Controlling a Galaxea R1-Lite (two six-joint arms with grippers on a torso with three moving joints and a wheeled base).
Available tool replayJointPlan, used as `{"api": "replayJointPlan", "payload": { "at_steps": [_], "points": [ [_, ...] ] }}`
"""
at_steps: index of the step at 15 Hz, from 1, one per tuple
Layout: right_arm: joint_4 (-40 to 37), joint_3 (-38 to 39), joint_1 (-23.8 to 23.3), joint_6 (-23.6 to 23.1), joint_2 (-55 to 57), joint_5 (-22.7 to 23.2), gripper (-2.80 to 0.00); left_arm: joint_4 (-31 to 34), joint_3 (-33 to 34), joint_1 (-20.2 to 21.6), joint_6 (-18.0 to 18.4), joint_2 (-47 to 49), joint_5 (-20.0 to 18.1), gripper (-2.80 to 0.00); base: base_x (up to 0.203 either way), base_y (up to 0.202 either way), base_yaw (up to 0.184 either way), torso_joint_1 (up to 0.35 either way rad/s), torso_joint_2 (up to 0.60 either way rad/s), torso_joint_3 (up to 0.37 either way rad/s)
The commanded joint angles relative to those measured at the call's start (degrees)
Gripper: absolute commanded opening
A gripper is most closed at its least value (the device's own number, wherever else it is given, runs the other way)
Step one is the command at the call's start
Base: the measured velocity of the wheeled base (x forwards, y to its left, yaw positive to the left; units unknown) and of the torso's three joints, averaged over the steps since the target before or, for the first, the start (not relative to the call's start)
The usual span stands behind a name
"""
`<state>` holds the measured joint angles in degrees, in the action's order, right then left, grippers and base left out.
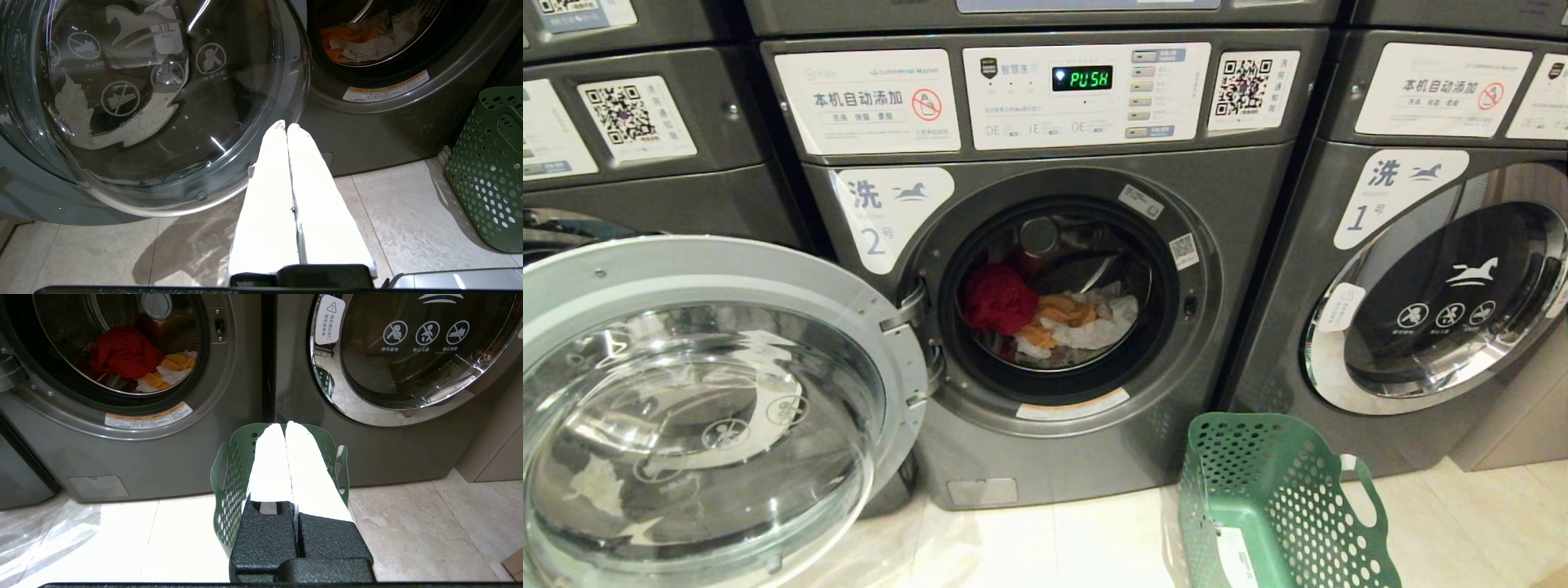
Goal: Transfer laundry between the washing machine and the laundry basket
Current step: Pick a cloth and place it into the basket
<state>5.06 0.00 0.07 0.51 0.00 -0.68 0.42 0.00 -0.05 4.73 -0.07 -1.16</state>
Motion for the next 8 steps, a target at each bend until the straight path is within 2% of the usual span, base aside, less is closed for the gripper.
{"api": "replayJointPlan", "payload": {
  "at_steps": [1, 8],
  "points": [
    [0.04, 1.93, 0.01, -0.07, 0.0, -0.02, -2.8, -0.06, 0.09, -0.04, 0.02, 0.07, 0.02, -2.8, 0.0, 0.0, 0.0, 0.0, 0.0, 0.0],
    [0.04, 1.93, 0.01, -0.43, 0.0, 0.07, -2.8, -0.06, 0.09, -0.04, 0.01, 0.07, -0.07, -2.8, 0.0, 0.0, 0.0, 0.0, 0.0, 0.0]
  ]
}}
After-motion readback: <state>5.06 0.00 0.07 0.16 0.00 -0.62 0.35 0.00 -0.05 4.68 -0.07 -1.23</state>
